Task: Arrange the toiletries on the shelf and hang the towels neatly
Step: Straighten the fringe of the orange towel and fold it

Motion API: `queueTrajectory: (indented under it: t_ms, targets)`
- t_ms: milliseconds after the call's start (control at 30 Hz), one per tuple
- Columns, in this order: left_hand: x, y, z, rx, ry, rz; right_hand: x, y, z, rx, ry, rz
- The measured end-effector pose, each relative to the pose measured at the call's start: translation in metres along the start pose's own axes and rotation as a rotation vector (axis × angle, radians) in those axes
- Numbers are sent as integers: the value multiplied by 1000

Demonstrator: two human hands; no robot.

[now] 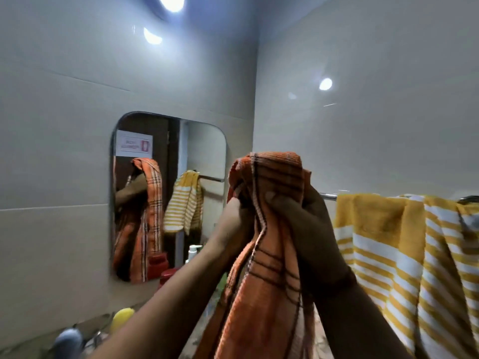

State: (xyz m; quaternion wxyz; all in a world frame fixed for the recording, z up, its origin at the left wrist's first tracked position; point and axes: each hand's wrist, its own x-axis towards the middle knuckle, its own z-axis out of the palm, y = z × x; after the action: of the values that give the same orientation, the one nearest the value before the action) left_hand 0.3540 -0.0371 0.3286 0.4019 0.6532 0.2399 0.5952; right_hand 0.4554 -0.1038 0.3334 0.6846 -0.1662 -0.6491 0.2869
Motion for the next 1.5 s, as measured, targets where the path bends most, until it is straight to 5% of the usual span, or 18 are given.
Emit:
queueTrajectory:
  t_ms: [133,300,367,500,667,833,1033,1300,1500]
  targets:
    - [-45,2,-1,300,159,114,-13,2,-22,226,-57,182]
    - [-130,9,37,58,463,82,-55,11,-32,248,-103,304]
    - [-166,14,50,45,456,117,-76,15,-30,175,-78,361]
    - [-217,13,63,384,438,42,-115,7,-24,174,-118,478]
    - [-233,4,57,521,536,-105,-148,1,-25,425,-274,680]
    - [-248,-4,67,434,629,-49,-173,17,-33,256,-296,725]
    - [-256,-19,50,235,836,-85,-196,23,-45,467,-247,826]
    - [-251,-45,23,240,937,-111,-197,28,-34,571,136,840]
    - [-252,-51,-37,249,1225,-104,-183,28,-20,548,403,717]
